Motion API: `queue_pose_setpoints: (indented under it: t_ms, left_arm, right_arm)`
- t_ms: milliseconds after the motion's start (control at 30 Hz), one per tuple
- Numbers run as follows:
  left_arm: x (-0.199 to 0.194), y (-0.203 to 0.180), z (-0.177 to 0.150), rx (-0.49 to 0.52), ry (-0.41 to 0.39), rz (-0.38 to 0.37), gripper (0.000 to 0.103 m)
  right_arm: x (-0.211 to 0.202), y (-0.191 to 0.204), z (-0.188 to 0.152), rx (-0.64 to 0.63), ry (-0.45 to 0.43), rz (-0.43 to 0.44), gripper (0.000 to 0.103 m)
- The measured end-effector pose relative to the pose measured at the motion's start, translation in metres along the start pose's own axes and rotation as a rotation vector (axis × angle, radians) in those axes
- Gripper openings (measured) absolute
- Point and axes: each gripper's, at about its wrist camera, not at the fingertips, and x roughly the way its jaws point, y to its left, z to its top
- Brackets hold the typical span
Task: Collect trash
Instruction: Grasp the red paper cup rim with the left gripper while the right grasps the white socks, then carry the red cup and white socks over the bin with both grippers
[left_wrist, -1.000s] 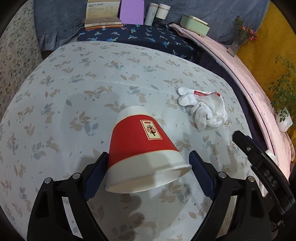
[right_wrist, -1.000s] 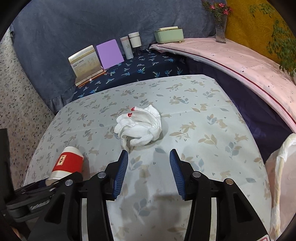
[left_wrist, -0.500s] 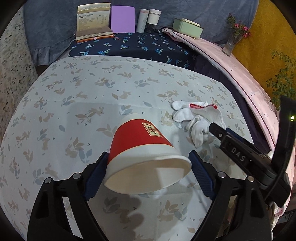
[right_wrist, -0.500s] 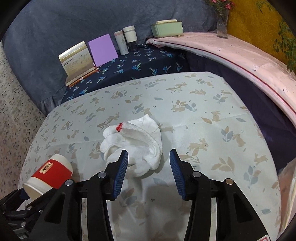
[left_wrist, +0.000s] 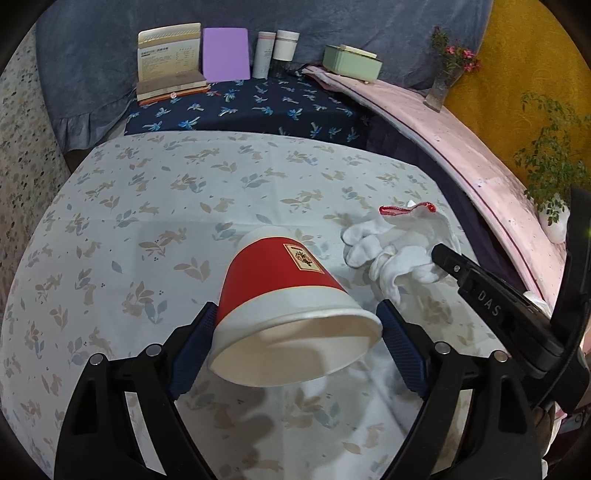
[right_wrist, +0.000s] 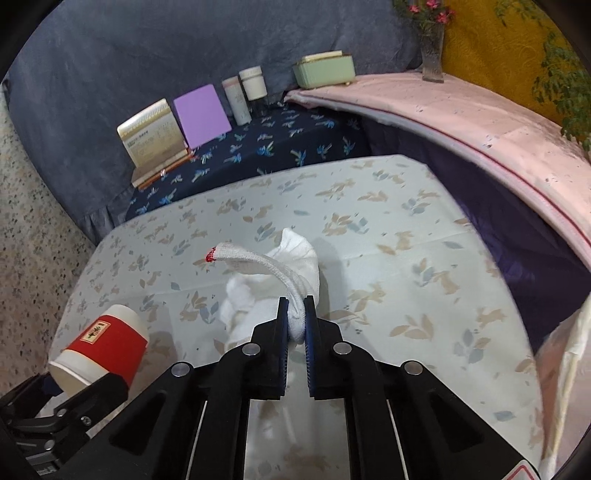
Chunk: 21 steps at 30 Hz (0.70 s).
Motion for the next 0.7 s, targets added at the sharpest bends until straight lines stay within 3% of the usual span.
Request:
queue_pose_setpoints:
  t_ms: [367, 700]
  left_arm:
    - [-0.038, -0.075, -0.015, 0.101, -0.032, -0.070, 0.082]
    - [-0.059, -0.158, -0.038, 0.227, -0.034, -0.133, 0.082]
  right_arm:
    - [-0.087, -0.041, 0.004, 0.014, -0.123, -0.053, 0.007]
    - [-0.155, -0.105, -0.004, 0.082, -0.209, -0.116, 0.007]
